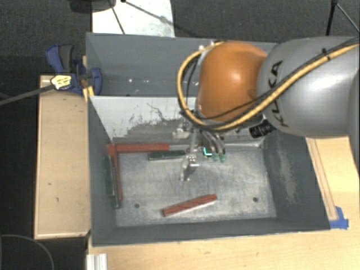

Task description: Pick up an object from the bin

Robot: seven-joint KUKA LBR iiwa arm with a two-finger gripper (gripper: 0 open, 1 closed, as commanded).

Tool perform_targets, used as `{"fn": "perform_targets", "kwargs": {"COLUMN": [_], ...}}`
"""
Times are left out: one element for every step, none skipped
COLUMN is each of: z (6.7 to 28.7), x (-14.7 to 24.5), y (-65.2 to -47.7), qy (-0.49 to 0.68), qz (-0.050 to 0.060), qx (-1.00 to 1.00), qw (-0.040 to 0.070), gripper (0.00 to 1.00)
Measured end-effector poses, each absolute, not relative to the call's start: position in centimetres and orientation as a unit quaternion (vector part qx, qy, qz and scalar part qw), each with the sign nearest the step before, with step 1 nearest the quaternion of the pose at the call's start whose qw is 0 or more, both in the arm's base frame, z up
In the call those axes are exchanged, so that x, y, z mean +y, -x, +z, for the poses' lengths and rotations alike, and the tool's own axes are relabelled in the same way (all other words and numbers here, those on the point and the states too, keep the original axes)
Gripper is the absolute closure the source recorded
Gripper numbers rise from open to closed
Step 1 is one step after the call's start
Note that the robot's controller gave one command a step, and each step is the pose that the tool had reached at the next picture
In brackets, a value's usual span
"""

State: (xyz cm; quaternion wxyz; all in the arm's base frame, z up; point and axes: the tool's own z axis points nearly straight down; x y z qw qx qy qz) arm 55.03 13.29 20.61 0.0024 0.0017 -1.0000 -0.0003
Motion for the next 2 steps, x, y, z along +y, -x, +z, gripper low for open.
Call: {"fn": "perform_targets", "kwargs": {"z": [21.01, 20.94], "x": [13.22, 13.2], "y": [-55.21, -55.18], "qy": [0.0, 0.0], "qz": [-0.001, -0.001], "qx": [-1.0, -1.0], "qw": [-0.001, -0.002], "gripper": [0.0, 0.0]}}
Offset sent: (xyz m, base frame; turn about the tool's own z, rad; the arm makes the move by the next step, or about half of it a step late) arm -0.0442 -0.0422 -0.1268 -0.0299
